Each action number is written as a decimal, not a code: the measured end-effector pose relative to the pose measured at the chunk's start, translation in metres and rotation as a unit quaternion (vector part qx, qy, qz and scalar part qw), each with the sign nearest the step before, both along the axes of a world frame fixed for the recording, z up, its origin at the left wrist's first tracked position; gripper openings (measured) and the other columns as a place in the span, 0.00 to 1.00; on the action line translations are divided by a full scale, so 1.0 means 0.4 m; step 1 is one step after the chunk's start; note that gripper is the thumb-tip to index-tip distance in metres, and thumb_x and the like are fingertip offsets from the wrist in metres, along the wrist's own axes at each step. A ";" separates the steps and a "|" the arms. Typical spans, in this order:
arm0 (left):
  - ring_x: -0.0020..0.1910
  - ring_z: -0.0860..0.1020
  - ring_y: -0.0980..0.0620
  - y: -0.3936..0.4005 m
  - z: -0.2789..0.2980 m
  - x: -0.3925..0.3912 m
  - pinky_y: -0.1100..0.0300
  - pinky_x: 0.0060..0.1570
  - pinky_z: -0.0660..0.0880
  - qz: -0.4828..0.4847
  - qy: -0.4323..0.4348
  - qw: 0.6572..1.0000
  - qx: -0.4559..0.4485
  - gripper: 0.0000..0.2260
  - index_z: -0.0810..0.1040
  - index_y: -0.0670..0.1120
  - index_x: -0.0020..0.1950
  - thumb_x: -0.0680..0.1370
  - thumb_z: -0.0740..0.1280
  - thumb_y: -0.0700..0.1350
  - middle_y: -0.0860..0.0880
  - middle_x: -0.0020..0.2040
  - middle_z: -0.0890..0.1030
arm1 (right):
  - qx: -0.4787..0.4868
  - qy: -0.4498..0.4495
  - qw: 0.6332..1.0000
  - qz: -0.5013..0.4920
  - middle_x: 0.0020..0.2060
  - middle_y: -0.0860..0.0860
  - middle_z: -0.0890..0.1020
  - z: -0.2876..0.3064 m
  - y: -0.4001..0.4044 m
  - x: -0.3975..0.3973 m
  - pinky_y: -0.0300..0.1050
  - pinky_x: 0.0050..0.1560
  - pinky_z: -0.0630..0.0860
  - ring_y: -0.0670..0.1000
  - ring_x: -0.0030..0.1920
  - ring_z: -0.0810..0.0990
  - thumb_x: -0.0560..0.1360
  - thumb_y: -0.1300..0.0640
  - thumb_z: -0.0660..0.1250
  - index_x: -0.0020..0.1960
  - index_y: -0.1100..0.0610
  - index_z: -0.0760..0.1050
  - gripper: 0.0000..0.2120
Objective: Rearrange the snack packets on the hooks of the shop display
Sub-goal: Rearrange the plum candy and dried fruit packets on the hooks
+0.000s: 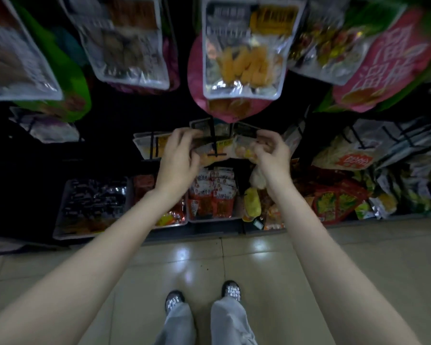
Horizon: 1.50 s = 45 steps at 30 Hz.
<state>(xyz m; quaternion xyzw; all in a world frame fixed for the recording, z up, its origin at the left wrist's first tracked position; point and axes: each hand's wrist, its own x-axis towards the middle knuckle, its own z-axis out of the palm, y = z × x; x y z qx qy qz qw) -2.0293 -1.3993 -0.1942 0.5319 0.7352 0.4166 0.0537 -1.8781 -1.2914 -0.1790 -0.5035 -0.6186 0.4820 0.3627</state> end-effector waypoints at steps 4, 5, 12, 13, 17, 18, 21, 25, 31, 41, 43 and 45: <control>0.61 0.70 0.49 0.001 0.166 -0.022 0.62 0.61 0.66 -0.023 0.026 0.998 0.053 0.18 0.69 0.41 0.65 0.75 0.60 0.33 0.44 0.62 0.70 | 0.067 0.057 0.996 -0.008 0.52 0.49 0.76 0.182 0.011 0.052 0.36 0.49 0.76 0.40 0.48 0.76 0.76 0.60 0.67 0.61 0.57 0.71 0.14; 0.62 0.70 0.50 0.005 0.201 -0.026 0.62 0.61 0.67 -0.017 0.019 0.998 0.064 0.18 0.69 0.41 0.66 0.76 0.60 0.34 0.44 0.62 0.69 | 0.075 0.065 0.995 0.005 0.54 0.50 0.76 0.216 0.018 0.051 0.39 0.53 0.76 0.42 0.51 0.77 0.75 0.58 0.67 0.61 0.56 0.70 0.15; 0.64 0.71 0.51 0.077 0.335 -0.035 0.55 0.63 0.70 -0.050 -0.087 0.995 0.013 0.25 0.60 0.46 0.72 0.77 0.63 0.41 0.48 0.67 0.70 | 0.010 0.071 0.994 0.079 0.56 0.49 0.73 0.335 0.063 -0.017 0.37 0.50 0.73 0.48 0.55 0.74 0.75 0.55 0.69 0.67 0.57 0.64 0.24; 0.64 0.71 0.50 0.085 0.346 -0.027 0.58 0.60 0.69 -0.046 -0.093 0.995 0.005 0.25 0.59 0.46 0.73 0.77 0.64 0.41 0.48 0.66 0.70 | 0.007 0.064 0.995 0.080 0.56 0.50 0.74 0.335 0.069 -0.025 0.38 0.50 0.74 0.49 0.55 0.75 0.74 0.55 0.69 0.67 0.57 0.65 0.24; 0.65 0.70 0.48 0.098 0.356 -0.006 0.52 0.62 0.70 -0.009 -0.110 0.993 0.034 0.26 0.59 0.49 0.72 0.77 0.65 0.44 0.46 0.68 0.70 | 0.049 0.040 0.990 0.125 0.56 0.50 0.77 0.337 0.082 -0.030 0.44 0.55 0.75 0.51 0.59 0.76 0.73 0.60 0.70 0.64 0.54 0.66 0.22; 0.65 0.70 0.49 0.099 0.357 -0.002 0.51 0.61 0.70 -0.005 -0.116 0.992 0.045 0.26 0.60 0.49 0.72 0.77 0.66 0.46 0.47 0.68 0.70 | 0.054 0.046 0.987 0.142 0.57 0.50 0.77 0.342 0.085 -0.025 0.46 0.57 0.75 0.51 0.59 0.76 0.73 0.61 0.70 0.65 0.54 0.65 0.24; 0.63 0.69 0.54 0.096 0.373 0.016 0.60 0.57 0.68 -0.008 -0.149 0.986 0.075 0.28 0.60 0.51 0.72 0.75 0.68 0.46 0.52 0.67 0.69 | 0.053 0.085 0.977 0.189 0.59 0.53 0.78 0.368 0.101 0.007 0.52 0.58 0.76 0.53 0.59 0.77 0.72 0.61 0.71 0.69 0.49 0.61 0.30; 0.62 0.73 0.51 0.088 0.380 0.038 0.53 0.60 0.72 -0.034 -0.187 0.978 0.082 0.27 0.61 0.59 0.67 0.73 0.71 0.48 0.51 0.66 0.71 | 0.080 0.086 0.964 0.240 0.58 0.54 0.79 0.403 0.117 0.055 0.54 0.58 0.77 0.53 0.58 0.78 0.73 0.63 0.69 0.68 0.43 0.59 0.31; 0.44 0.80 0.56 0.093 0.418 0.069 0.58 0.45 0.78 -0.066 -0.183 0.977 0.091 0.26 0.63 0.56 0.65 0.73 0.71 0.42 0.52 0.52 0.78 | 0.144 0.061 0.948 0.277 0.58 0.44 0.77 0.447 0.126 0.116 0.51 0.57 0.77 0.48 0.59 0.78 0.74 0.63 0.68 0.72 0.48 0.58 0.31; 0.40 0.79 0.52 0.122 0.507 0.114 0.65 0.37 0.71 -0.005 -0.116 0.989 0.095 0.22 0.66 0.51 0.68 0.76 0.67 0.44 0.48 0.41 0.80 | 0.280 -0.027 0.914 0.292 0.64 0.45 0.75 0.514 0.113 0.205 0.46 0.68 0.67 0.43 0.67 0.70 0.77 0.63 0.63 0.63 0.41 0.69 0.21; 0.34 0.79 0.54 0.113 0.530 0.128 0.68 0.31 0.68 0.022 -0.055 0.994 0.096 0.16 0.70 0.49 0.64 0.77 0.66 0.46 0.51 0.33 0.80 | 0.290 -0.040 0.914 0.282 0.59 0.46 0.78 0.529 0.121 0.228 0.41 0.64 0.69 0.43 0.63 0.73 0.76 0.63 0.63 0.59 0.43 0.74 0.18; 0.31 0.76 0.58 0.109 0.565 0.140 0.68 0.28 0.67 0.032 0.002 0.992 0.119 0.15 0.71 0.49 0.63 0.77 0.66 0.46 0.53 0.32 0.78 | 0.307 -0.007 0.920 0.245 0.57 0.47 0.79 0.561 0.127 0.244 0.33 0.60 0.68 0.42 0.60 0.75 0.76 0.65 0.63 0.57 0.44 0.74 0.18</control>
